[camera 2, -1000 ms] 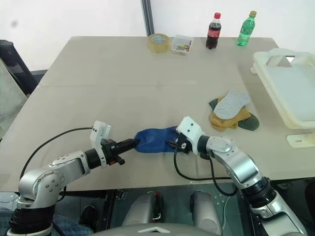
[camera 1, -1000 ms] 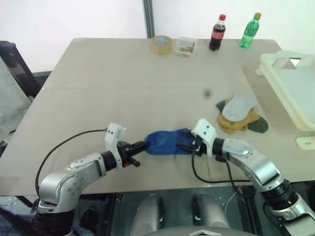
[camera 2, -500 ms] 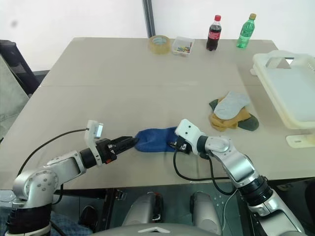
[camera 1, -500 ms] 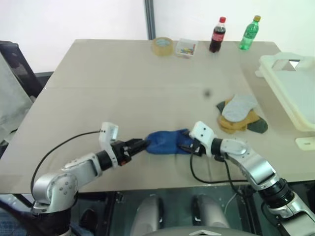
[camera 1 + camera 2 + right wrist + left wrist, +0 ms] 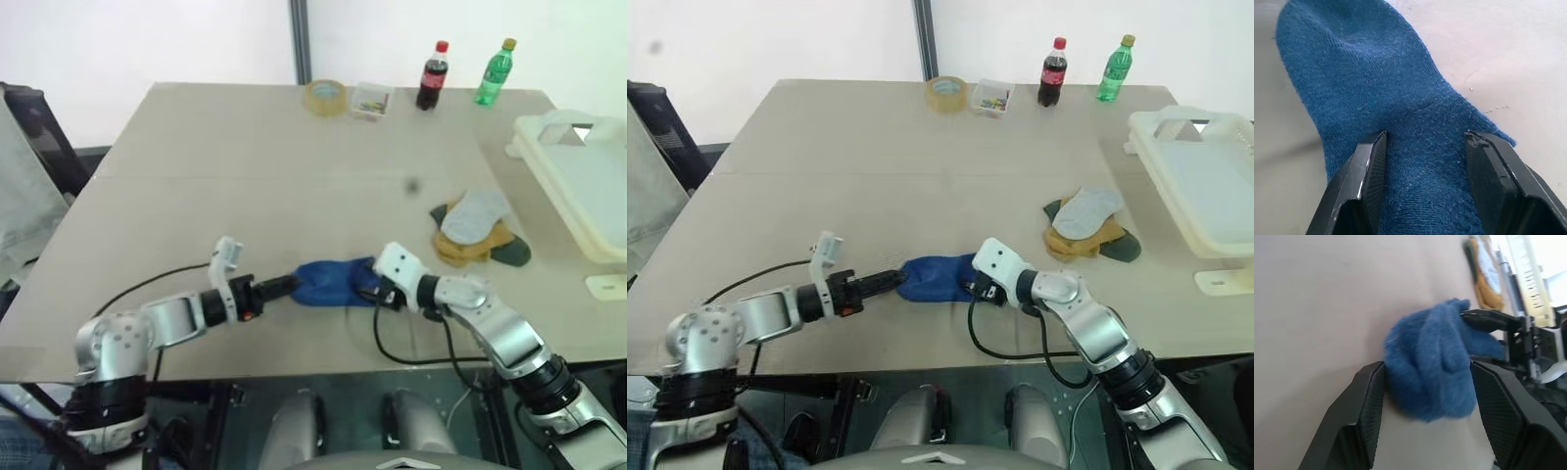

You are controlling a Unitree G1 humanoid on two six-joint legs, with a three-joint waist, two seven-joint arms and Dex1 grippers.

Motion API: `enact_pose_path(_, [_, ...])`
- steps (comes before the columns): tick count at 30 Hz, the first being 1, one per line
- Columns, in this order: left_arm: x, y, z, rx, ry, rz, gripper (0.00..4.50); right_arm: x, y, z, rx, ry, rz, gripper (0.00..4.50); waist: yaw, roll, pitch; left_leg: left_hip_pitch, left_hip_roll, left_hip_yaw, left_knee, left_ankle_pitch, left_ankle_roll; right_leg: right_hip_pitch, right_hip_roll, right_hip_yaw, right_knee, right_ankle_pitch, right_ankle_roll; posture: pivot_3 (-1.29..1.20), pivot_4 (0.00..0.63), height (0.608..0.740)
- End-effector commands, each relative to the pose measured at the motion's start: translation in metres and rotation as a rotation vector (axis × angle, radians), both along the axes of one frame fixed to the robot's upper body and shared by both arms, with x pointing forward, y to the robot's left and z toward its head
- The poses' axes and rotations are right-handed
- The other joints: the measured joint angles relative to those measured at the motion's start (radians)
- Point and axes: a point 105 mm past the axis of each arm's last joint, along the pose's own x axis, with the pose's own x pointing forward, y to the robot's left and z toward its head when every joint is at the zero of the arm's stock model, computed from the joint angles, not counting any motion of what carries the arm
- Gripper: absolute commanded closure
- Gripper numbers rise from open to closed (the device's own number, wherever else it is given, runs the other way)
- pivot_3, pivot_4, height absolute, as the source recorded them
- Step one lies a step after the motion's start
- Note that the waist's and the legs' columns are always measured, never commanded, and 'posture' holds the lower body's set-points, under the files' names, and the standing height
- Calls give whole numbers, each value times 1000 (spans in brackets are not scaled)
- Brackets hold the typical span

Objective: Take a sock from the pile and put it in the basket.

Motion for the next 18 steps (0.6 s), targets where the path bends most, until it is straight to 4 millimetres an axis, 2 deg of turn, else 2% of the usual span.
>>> enact_pose_path(1, [-10,-17,-8,-70,78,-94,1565,0,-14,-25,-85,77,-68,1915,-1,0,0,0,0,0,0,0,0,0,0,0,0,0,0,0,150,740])
enact_pose_path(5, [-3,-22,-4,-158,89,-85,1565,-1,-16,-25,-90,77,-72,1915,1,0,-1,0,0,0,-1,1,1,0,0,0,0,0,0,0,150,740])
enact_pose_path(10, [8,-29,34,-402,0,-104,1565,2,-19,-24,-93,73,-85,1915,1,0,0,-1,0,0,-1,1,1,0,-1,0,-1,0,0,0,150,740])
enact_pose_path(13, [8,-34,50,-496,-23,-131,1565,3,-18,-23,-93,71,-87,1915,1,0,0,-1,0,-1,-1,1,1,0,-1,0,-1,0,0,0,150,740])
enact_pose_path(18, [2,-49,53,-541,5,-187,1565,7,-19,-16,-84,50,-96,1915,0,0,0,-1,0,0,-2,2,3,0,-2,0,-2,0,0,0,150,740])
